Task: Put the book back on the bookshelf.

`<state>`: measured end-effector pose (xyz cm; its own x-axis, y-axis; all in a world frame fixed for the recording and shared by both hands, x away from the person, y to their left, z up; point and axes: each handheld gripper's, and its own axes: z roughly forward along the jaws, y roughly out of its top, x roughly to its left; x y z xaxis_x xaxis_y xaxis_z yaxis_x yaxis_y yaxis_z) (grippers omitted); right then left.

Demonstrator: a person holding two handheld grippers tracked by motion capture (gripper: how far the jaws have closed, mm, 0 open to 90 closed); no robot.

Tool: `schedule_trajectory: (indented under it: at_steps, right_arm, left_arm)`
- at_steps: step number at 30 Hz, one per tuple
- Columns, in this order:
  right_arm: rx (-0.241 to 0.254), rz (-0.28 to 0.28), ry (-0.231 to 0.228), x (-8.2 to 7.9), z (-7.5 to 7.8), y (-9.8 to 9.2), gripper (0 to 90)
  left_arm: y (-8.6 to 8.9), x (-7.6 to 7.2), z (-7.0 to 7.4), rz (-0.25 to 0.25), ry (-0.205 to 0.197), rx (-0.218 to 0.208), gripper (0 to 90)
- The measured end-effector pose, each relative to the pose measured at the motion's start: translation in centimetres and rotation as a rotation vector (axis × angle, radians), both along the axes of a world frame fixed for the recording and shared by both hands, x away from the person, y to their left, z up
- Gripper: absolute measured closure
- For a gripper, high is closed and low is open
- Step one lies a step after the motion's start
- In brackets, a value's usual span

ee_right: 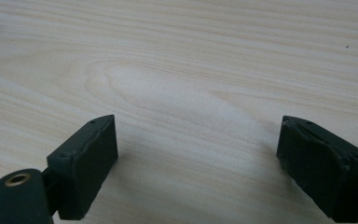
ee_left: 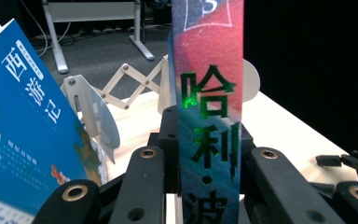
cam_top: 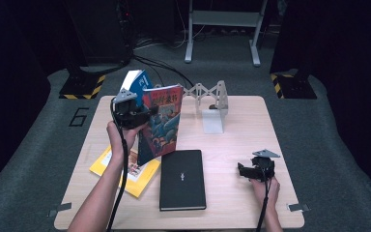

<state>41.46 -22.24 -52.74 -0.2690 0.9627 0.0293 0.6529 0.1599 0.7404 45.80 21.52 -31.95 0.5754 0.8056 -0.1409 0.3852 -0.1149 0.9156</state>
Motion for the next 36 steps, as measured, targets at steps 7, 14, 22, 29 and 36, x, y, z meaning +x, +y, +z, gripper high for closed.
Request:
schedule_trajectory:
  at_steps: [7,14,22,29,36]
  right_arm:
    - [-0.004,0.006,0.001,0.0,0.0,0.0,12.0]
    - [0.002,0.001,-0.001,0.0,0.0,0.0,12.4]
    - [-0.001,0.009,-0.003,0.0,0.0,-0.1,12.8]
    - [0.004,0.007,-0.005,0.0,0.0,0.0,12.9]
    - [0.003,0.01,-0.003,0.0,0.0,0.0,13.2]
  left_arm:
    - [-0.8,1.4,-0.1,0.017,-0.018,-0.005,74.8]
    - [-1.6,2.9,-0.7,0.024,-0.025,-0.01,74.8]
    - [-2.6,4.8,-1.3,0.046,-0.052,-0.019,74.8]
    - [-3.0,6.5,-2.4,0.06,-0.065,-0.038,74.8]
    - [-3.4,8.3,-3.8,0.078,-0.092,-0.057,74.8]
